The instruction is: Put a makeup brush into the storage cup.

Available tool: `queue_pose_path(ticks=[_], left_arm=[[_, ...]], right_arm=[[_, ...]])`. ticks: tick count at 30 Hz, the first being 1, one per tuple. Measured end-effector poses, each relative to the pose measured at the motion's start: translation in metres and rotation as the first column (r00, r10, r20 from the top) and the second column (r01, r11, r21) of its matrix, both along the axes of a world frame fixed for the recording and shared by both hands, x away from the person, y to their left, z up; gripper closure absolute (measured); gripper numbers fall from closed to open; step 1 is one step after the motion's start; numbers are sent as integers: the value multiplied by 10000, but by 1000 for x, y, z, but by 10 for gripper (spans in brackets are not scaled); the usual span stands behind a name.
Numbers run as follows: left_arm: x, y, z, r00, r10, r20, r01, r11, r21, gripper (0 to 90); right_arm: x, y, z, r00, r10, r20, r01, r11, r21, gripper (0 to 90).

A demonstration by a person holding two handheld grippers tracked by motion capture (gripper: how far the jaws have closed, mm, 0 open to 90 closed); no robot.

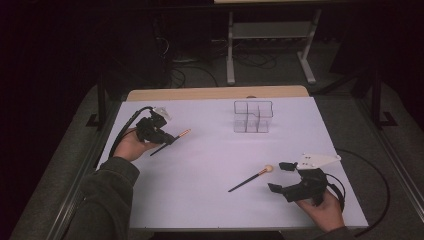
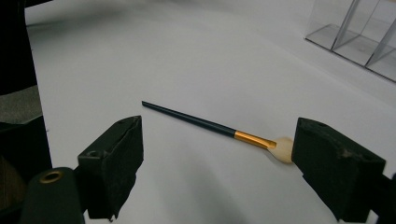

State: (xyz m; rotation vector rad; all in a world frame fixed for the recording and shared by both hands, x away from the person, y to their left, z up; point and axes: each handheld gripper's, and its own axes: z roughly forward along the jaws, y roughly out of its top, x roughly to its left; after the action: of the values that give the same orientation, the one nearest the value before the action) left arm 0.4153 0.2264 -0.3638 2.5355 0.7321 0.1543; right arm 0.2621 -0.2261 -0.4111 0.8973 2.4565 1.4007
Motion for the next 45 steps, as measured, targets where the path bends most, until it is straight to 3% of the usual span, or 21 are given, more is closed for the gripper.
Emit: queue_pose_path(ticks=[3, 9, 19, 25, 34, 45], left_arm=[[-2, 0, 3, 9998, -179, 22, 178, 9998, 105, 835], [-8, -1, 6, 9997, -253, 49, 254, 9996, -147, 835], [-16, 0, 10, 9975, -708, 40, 709, 9974, -138, 835], [-21, -1, 10, 9981, -614, 78, 617, 9970, -470, 835], [-29, -4, 14, 9958, -901, 153, 909, 9940, -601, 835], [-39, -12, 17, 9913, -1301, 207, 1312, 9890, -677, 835]], right_arm=[[1, 1, 1, 10000, -15, -16, 15, 10000, 22, 152], [3, 3, 5, 9999, -134, -36, 135, 9996, 232, 161], [6, 11, 7, 9999, 61, -132, -60, 10000, 69, 147], [8, 16, 9, 9997, 208, -102, -208, 9998, -54, 142], [9, 22, 11, 9995, 320, -3, -320, 9994, 116, 143], [13, 29, 14, 9982, 562, -224, -556, 9981, 283, 150]])
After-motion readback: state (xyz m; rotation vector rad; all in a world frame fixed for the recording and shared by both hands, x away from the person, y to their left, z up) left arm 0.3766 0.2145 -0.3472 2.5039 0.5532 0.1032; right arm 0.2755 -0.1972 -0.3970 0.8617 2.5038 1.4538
